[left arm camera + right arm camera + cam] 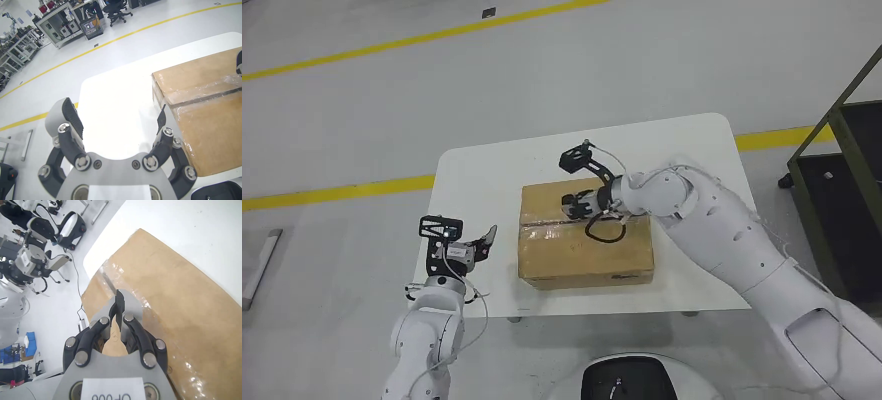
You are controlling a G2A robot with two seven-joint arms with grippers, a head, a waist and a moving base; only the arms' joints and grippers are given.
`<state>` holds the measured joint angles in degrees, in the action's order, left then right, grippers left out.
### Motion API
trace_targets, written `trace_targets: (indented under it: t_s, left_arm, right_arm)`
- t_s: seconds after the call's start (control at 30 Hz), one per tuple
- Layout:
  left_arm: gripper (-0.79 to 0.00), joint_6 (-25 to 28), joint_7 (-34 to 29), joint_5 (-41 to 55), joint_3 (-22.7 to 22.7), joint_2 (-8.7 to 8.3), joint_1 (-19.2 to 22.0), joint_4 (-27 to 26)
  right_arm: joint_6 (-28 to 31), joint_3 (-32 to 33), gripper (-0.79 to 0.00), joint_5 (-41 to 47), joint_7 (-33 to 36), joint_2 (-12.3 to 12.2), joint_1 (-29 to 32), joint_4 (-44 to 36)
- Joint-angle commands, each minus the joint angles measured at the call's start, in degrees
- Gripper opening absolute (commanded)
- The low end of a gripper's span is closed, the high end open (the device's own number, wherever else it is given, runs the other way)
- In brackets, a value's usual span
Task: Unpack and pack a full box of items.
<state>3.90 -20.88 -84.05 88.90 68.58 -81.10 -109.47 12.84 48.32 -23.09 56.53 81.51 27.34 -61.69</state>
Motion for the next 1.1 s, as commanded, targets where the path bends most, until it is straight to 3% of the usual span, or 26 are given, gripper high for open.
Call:
trace_targets:
  t_s: [0.0, 0.13, 0.3, 0.67, 0.87, 1.07]
  left_arm:
    - [0.0, 0.0, 0.0, 0.0, 0.0, 0.0, 0.0, 0.0]
    - [0.0, 0.0, 0.0, 0.0, 0.0, 0.0, 0.0, 0.0]
    - [0.0, 0.0, 0.0, 0.0, 0.0, 0.0, 0.0, 0.0]
    - [0.0, 0.0, 0.0, 0.0, 0.0, 0.0, 0.0, 0.0]
    - [0.0, 0.0, 0.0, 0.0, 0.0, 0.0, 0.0, 0.0]
    - [0.0, 0.0, 0.0, 0.0, 0.0, 0.0, 0.0, 0.0]
  right_arm:
    - [0.0, -0.8, -0.785, -0.4, 0.7, 0.3, -0.9, 1.6]
    - [-2.0, -0.8, -0.785, -3.4, 0.8, 0.1, -1.5, 3.2]
    - [-5.3, 2.4, -0.785, -6.9, 3.5, -1.7, 0.8, -0.5]
    - [-15.9, 16.5, -0.785, -8.4, 11.1, -6.7, 12.4, -19.5]
    - [-17.6, 23.7, -0.785, -4.3, 9.4, -8.1, 17.3, -28.5]
    - [-14.7, 26.5, -0.785, 2.7, 1.9, -8.2, 19.2, -29.3]
